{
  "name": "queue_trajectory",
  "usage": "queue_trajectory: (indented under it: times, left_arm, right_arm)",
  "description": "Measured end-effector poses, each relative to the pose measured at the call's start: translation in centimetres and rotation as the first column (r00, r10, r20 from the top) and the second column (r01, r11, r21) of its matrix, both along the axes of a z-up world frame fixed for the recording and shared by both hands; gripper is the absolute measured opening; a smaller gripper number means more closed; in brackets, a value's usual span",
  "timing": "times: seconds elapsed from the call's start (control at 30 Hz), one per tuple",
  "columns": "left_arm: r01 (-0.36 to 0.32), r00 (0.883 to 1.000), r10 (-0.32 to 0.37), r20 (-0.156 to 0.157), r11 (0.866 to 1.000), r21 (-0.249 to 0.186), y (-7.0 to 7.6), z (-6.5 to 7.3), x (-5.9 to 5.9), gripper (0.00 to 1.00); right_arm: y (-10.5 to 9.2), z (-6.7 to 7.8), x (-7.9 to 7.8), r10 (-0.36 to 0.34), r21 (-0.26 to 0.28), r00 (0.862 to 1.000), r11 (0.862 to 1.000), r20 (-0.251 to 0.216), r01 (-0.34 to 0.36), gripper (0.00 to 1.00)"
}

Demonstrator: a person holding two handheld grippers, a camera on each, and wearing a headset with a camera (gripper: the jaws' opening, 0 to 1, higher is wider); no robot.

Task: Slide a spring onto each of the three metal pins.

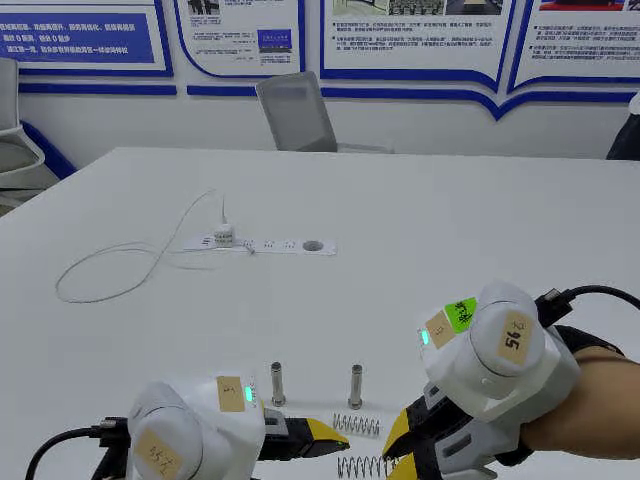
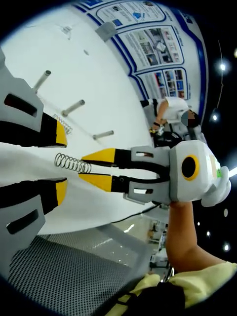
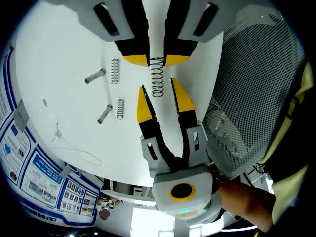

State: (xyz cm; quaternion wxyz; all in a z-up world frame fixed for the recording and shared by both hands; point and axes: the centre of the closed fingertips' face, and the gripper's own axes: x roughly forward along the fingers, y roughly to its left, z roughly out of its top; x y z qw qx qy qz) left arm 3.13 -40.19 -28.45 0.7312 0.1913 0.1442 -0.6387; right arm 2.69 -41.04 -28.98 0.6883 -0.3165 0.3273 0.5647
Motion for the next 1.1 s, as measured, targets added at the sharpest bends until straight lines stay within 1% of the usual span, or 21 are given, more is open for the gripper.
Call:
queue_trajectory:
  times: [0.2,0.37,0.67,0.83,1.1]
  left_arm:
    - [0.014,1.0,-0.014,0.001,1.0,0.003,-0.1,-0.1,-0.2,0.17]
    - [0.018,1.0,-0.018,0.003,1.0,0.007,-0.2,-0.3,-0.2,0.13]
    - [0.019,1.0,-0.019,0.003,1.0,0.023,-0.1,-0.7,-0.2,0.13]
    - [0.017,1.0,-0.017,0.004,0.999,0.027,-0.1,-0.8,-0.1,0.12]
    - [0.013,1.0,-0.013,0.006,0.999,0.032,0.0,-0.8,-0.1,0.12]
  right_arm:
    - [0.0,0.0,-0.1,0.011,-0.006,1.0,1.0,-0.002,-0.011,0.12]
    - [0.0,-0.2,-0.3,0.019,-0.012,1.0,1.0,-0.006,-0.019,0.12]
    - [0.1,-0.1,-0.4,0.027,-0.022,1.0,0.999,-0.002,-0.027,0.12]
    - [0.2,0.3,-0.4,0.03,-0.021,1.0,0.999,0.003,-0.03,0.12]
    - [0.8,1.4,-0.5,0.041,-0.011,0.999,0.999,0.023,-0.04,0.12]
